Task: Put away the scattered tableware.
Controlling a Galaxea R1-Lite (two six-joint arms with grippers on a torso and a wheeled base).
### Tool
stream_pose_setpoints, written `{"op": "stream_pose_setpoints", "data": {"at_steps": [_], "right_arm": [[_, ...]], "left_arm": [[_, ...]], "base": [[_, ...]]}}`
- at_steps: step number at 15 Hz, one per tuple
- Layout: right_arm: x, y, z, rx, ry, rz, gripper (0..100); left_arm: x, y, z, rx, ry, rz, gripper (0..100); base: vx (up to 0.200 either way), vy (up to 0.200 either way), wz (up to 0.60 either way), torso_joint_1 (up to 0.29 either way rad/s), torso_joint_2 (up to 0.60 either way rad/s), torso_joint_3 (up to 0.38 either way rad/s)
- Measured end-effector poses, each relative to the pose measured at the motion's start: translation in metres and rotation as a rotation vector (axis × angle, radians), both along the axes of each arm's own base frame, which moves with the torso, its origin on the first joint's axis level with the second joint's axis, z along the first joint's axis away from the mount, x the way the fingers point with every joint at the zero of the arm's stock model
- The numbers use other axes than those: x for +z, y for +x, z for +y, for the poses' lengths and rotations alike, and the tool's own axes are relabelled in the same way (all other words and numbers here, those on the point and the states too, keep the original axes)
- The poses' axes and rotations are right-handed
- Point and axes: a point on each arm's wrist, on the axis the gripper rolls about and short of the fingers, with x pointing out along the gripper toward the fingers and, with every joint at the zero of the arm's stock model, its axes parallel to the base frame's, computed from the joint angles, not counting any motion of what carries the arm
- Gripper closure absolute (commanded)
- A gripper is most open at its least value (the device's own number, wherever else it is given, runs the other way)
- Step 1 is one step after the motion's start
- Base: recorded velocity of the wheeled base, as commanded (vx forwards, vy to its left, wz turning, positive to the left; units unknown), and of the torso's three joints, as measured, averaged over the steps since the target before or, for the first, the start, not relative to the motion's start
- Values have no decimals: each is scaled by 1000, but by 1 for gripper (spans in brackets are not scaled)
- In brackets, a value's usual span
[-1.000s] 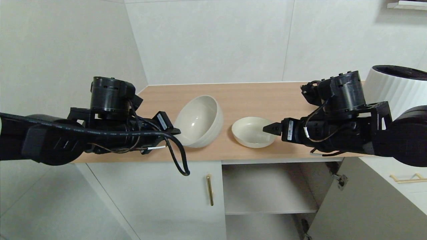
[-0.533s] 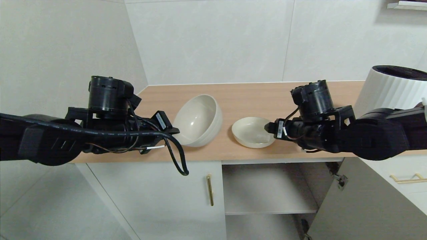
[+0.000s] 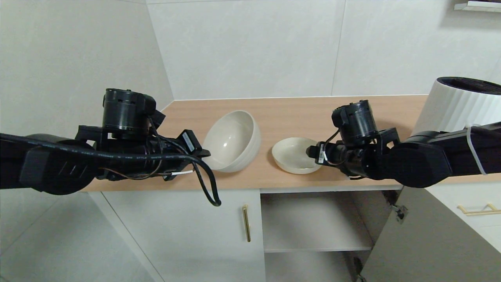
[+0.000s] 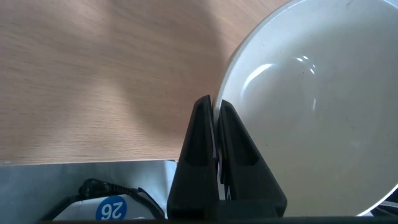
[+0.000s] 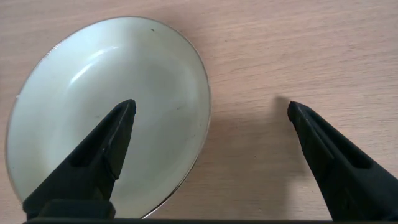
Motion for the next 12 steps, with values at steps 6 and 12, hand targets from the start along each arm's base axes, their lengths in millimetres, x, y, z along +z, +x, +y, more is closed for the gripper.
{"op": "stream_pose_setpoints", "data": {"at_steps": [6, 12], "right_arm": [[-1, 0, 0, 0, 3, 2, 100], [6, -4, -3, -2, 14, -7, 100]], "left_arm": [[0, 0, 0, 0, 0, 0, 100], [5, -4, 2, 1, -1, -12, 100]], "base": [[0, 0, 0, 0, 0, 0], [0, 0, 0, 0, 0, 0]]}}
